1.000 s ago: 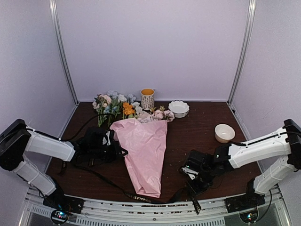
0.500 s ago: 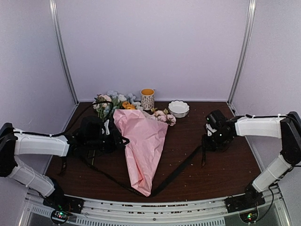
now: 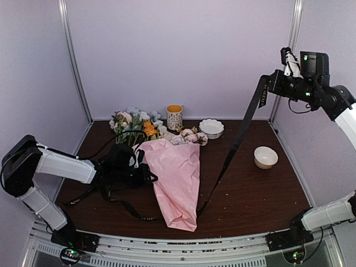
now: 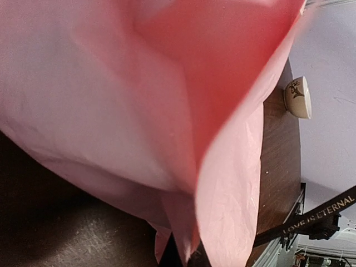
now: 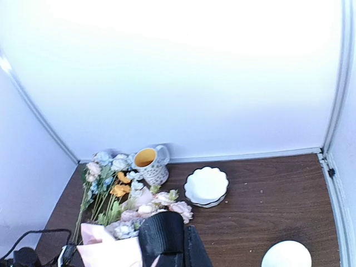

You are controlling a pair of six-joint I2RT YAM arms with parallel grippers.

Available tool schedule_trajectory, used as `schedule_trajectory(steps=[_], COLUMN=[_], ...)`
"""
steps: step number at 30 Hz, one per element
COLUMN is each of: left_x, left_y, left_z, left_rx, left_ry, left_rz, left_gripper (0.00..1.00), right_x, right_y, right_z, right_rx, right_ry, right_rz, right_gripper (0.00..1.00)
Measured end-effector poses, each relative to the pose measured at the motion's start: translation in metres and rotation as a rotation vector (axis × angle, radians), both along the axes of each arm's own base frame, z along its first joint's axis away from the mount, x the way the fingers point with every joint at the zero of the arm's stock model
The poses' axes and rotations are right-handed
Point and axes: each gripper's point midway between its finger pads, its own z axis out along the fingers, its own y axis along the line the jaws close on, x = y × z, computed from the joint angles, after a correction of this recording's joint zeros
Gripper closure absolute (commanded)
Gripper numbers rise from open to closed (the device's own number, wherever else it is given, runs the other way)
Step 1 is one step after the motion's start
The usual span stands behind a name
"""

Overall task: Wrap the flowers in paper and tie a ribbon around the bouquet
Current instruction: Pick up the right side of the ribbon from the corner of the board, then place the folded bouquet on the ribbon.

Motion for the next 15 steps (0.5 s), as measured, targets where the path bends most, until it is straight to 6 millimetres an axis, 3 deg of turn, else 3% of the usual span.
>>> schedule_trajectory(steps=[3, 6, 8, 11, 13, 15], left_x=[-0.002, -0.002, -0.001, -0.002, -0.003, -0.003], left_y=[-0.006, -0.009, -0.010, -0.012, -0.013, -0.014], left_z=[-0.001, 0.003, 0.005, 0.009, 0.011, 0.012], left_rx=[-0.012, -0.027, -0.030, -0.041, -0.048, -0.055], left_ry=[0.001, -0.008, -0.011, -0.015, -0.016, -0.017], left_rz=[-0.019, -0.027, -0.030, -0.039, -0.044, -0.047], left_gripper=[1.00, 1.00, 1.00, 1.00, 1.00, 1.00], right_x=[-0.009, -0.003, 0.002, 0.005, 0.016, 0.037], right_y=[0.032, 0.046, 0.047, 0.038, 0.027, 0.017], right_z=[-0.007, -0.058, -0.115, -0.175, -0.191, -0.192], right_rx=[-0.017, -0.057, -0.109, -0.173, -0.192, -0.193], right_ry=[0.009, 0.111, 0.236, 0.390, 0.435, 0.450], right_rz=[0.101, 0.135, 0.128, 0.104, 0.066, 0.018], right_gripper=[1.00, 1.00, 1.00, 1.00, 1.00, 1.00])
